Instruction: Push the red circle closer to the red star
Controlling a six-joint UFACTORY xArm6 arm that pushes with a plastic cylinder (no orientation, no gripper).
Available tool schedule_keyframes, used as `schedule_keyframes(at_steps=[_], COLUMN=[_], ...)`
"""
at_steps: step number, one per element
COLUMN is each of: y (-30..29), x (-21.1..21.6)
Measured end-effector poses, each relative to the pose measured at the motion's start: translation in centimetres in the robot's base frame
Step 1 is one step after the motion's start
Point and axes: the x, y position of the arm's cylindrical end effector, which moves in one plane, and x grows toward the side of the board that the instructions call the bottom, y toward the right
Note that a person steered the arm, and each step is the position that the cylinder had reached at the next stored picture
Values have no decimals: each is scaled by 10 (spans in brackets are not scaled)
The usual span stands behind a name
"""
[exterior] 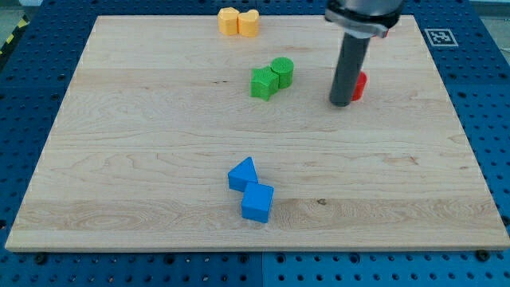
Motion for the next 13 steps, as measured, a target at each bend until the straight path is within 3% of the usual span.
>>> schedule_keyframes(at_steps=[2,6,9,12,13], y=[48,53,27,49,29], x=[-30,-96,-112,-126,-101])
